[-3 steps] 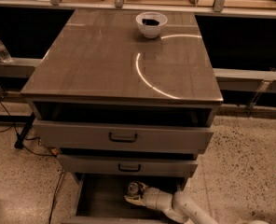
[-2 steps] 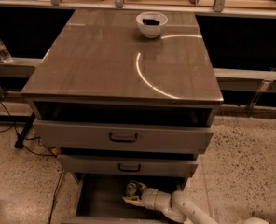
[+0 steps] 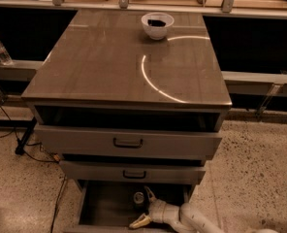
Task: Place green can into bottom drawer
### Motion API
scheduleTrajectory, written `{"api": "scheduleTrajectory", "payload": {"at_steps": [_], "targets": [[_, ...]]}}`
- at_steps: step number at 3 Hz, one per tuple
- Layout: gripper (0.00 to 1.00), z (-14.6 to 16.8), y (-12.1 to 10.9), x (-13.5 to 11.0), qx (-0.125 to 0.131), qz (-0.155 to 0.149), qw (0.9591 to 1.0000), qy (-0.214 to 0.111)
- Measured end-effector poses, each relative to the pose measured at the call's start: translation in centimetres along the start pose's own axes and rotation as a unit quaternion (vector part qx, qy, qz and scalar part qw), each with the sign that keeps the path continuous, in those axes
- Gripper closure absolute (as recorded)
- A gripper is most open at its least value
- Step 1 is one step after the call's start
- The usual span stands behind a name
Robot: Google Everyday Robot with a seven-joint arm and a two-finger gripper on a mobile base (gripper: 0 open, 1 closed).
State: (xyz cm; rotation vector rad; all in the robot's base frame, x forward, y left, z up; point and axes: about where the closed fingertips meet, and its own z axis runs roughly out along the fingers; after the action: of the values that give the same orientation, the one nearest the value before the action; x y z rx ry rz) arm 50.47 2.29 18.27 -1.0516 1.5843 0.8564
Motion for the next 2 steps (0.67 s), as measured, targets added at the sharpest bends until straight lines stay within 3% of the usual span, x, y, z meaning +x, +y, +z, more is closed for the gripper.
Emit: {"api": "scheduleTrajectory", "payload": {"at_steps": [1,2], "targets": [[0.0,-2.1,-0.5,0.4,0.009,0.014,0.9996,0.023],[0.0,-6.5,-3.0,-1.0,0.033,0.02,0.9982,0.045]]}}
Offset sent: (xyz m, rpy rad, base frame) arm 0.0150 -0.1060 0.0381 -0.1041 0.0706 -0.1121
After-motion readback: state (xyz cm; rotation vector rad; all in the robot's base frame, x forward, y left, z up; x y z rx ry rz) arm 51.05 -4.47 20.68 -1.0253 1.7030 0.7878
